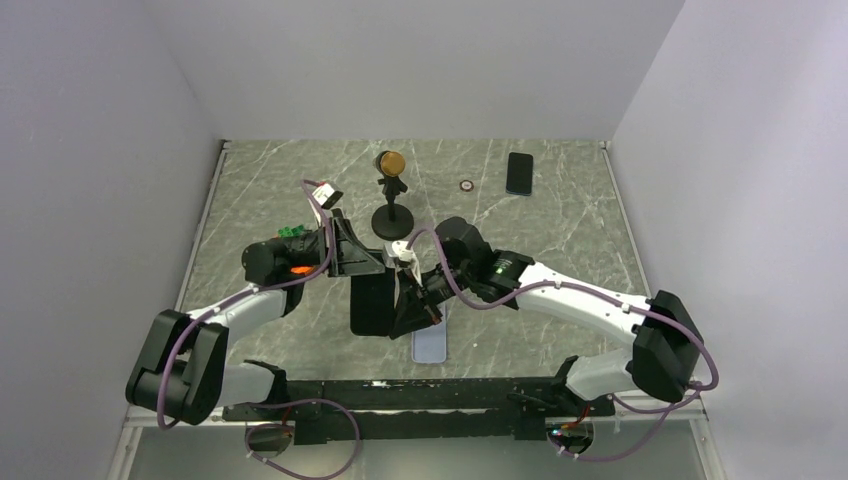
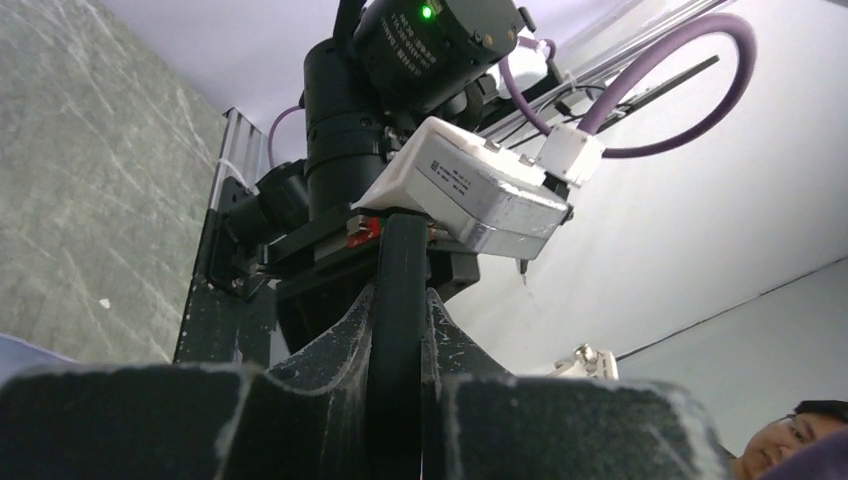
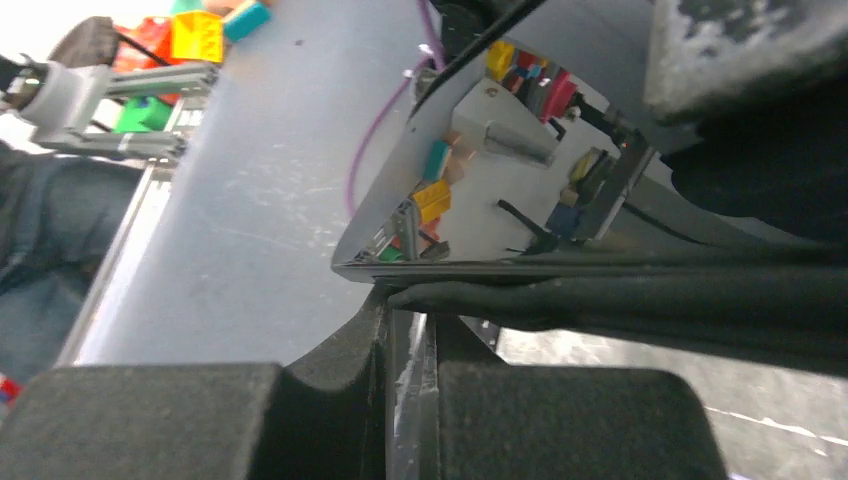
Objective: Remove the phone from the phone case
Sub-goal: Remove the phone case from the phone.
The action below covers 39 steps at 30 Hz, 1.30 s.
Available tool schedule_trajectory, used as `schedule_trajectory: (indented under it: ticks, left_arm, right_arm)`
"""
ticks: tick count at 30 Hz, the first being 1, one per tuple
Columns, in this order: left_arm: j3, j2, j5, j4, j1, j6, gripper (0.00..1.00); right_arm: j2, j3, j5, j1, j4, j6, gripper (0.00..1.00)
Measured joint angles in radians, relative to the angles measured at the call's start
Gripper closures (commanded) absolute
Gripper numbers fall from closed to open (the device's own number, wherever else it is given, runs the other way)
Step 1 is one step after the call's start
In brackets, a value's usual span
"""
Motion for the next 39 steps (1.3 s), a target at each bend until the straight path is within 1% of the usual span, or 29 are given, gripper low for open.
schedule_trajectory:
  ticks: [4,8,10,13,15,16,17,19,20,22,23,27,29,31,33,35,37,38,39]
  left_arm:
    - [0.001,0.000,-0.029,-0.001,-0.010,-0.019,1.00]
    - [0.001,0.000,-0.062,-0.001,-0.013,-0.019,1.00]
    - [0.001,0.000,-0.086,-0.001,-0.013,-0.003,1.00]
    - [-0.001,-0.014,-0.116,-0.023,-0.012,0.074,1.00]
    - [-0.007,-0.061,-0.151,-0.101,-0.013,0.164,1.00]
    - [-0.009,-0.100,-0.177,-0.166,-0.014,0.229,1.00]
    - [-0.009,-0.143,-0.199,-0.246,-0.014,0.257,1.00]
    - [-0.008,-0.230,-0.199,-0.389,-0.051,0.311,1.00]
    - [-0.006,-0.266,-0.192,-0.447,-0.071,0.328,1.00]
    - [0.003,-0.299,-0.186,-0.515,-0.085,0.360,1.00]
    - [0.010,-0.300,-0.187,-0.537,-0.085,0.372,1.00]
    - [0.014,-0.280,-0.206,-0.610,-0.083,0.393,1.00]
    - [0.014,-0.283,-0.224,-0.650,-0.082,0.410,1.00]
    - [0.014,-0.293,-0.246,-0.687,-0.081,0.428,1.00]
    - [0.014,-0.306,-0.273,-0.726,-0.080,0.452,1.00]
    - [0.014,-0.312,-0.295,-0.750,-0.077,0.469,1.00]
    - [0.014,-0.313,-0.319,-0.769,-0.075,0.481,1.00]
    - [0.014,-0.313,-0.333,-0.784,-0.074,0.488,1.00]
    - [0.014,-0.313,-0.343,-0.795,-0.074,0.493,1.00]
  right_arm:
    - [-0.025,-0.010,0.106,0.015,-0.003,-0.044,1.00]
    - [-0.061,-0.023,0.196,0.026,0.000,-0.040,1.00]
    - [-0.070,-0.023,0.302,0.042,-0.005,0.018,1.00]
    - [-0.096,-0.037,0.547,0.091,-0.014,0.156,1.00]
    - [-0.126,-0.060,0.732,0.113,-0.021,0.291,1.00]
    - [-0.138,-0.070,0.797,0.113,-0.023,0.347,1.00]
    - [-0.150,-0.084,0.900,0.113,-0.025,0.400,1.00]
    - [-0.153,-0.099,1.077,0.080,-0.026,0.492,1.00]
    - [-0.153,-0.104,1.146,0.062,-0.033,0.534,1.00]
    - [-0.159,-0.111,1.213,0.043,-0.041,0.578,1.00]
    - [-0.166,-0.117,1.221,0.042,-0.042,0.589,1.00]
    - [-0.213,-0.122,1.199,0.048,-0.062,0.596,0.78]
    - [-0.241,-0.122,1.151,0.039,-0.074,0.599,0.66]
    - [-0.278,-0.129,1.051,0.019,-0.069,0.608,0.60]
    - [-0.325,-0.157,0.951,0.004,-0.035,0.632,0.61]
    - [-0.373,-0.201,0.847,-0.003,0.031,0.683,0.71]
    - [-0.403,-0.240,0.755,-0.002,0.113,0.746,0.87]
    - [-0.407,-0.256,0.716,-0.001,0.153,0.774,0.90]
    - [-0.408,-0.274,0.680,-0.001,0.202,0.810,0.90]
